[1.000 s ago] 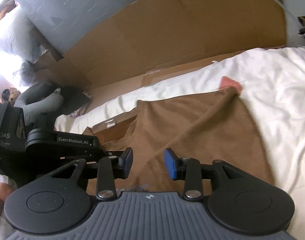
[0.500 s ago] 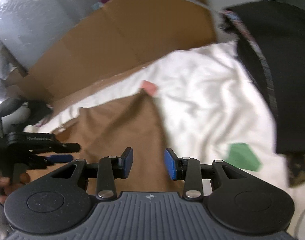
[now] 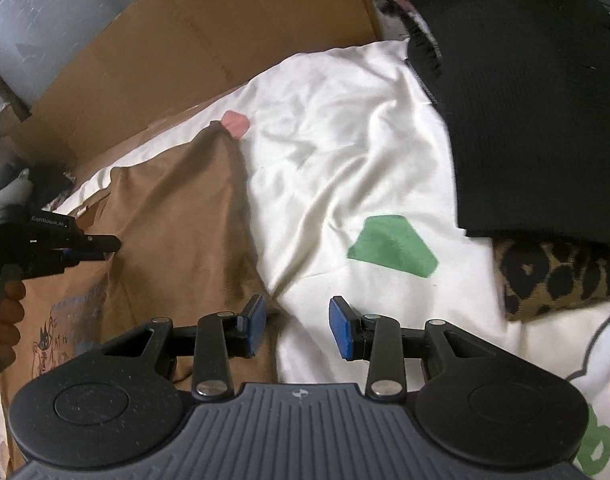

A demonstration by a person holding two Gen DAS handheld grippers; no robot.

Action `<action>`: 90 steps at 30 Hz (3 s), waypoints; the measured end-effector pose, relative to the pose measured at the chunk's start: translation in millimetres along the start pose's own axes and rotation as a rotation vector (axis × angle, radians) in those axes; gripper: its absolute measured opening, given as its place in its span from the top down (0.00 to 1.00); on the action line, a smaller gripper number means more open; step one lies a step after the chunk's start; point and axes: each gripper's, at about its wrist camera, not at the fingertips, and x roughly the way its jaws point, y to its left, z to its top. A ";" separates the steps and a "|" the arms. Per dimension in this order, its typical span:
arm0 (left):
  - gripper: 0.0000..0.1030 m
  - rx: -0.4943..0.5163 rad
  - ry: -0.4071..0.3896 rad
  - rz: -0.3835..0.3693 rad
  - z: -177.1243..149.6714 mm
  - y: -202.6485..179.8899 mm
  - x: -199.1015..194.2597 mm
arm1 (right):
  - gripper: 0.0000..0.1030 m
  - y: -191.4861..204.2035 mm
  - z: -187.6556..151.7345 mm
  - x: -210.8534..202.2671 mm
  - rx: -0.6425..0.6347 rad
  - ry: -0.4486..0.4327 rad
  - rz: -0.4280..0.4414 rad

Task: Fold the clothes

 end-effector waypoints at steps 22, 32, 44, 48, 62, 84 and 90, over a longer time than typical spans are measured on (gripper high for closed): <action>0.98 -0.041 -0.053 0.034 18.6 19.1 -10.2 | 0.60 14.9 -1.6 4.4 -0.034 0.011 0.012; 0.98 -0.043 -0.047 0.054 19.5 22.2 -6.0 | 0.61 23.6 -0.4 15.5 -0.058 0.027 0.004; 0.82 -0.047 -0.008 0.041 0.9 21.0 -32.6 | 0.61 24.5 -9.0 6.3 -0.074 0.030 -0.025; 0.82 -0.096 0.064 -0.019 -20.9 15.1 -39.0 | 0.61 21.0 -11.7 -0.3 -0.058 0.024 -0.024; 0.77 -0.139 0.236 -0.069 -70.3 -28.9 -36.2 | 0.61 21.8 -26.1 -30.2 -0.074 0.025 -0.020; 0.94 -0.175 0.218 -0.028 -85.7 -32.1 -46.1 | 0.61 14.5 -33.9 -46.4 -0.044 0.014 -0.016; 0.86 -0.196 0.280 0.017 -88.2 -16.8 -35.9 | 0.61 27.7 -34.3 -43.1 -0.067 0.016 -0.021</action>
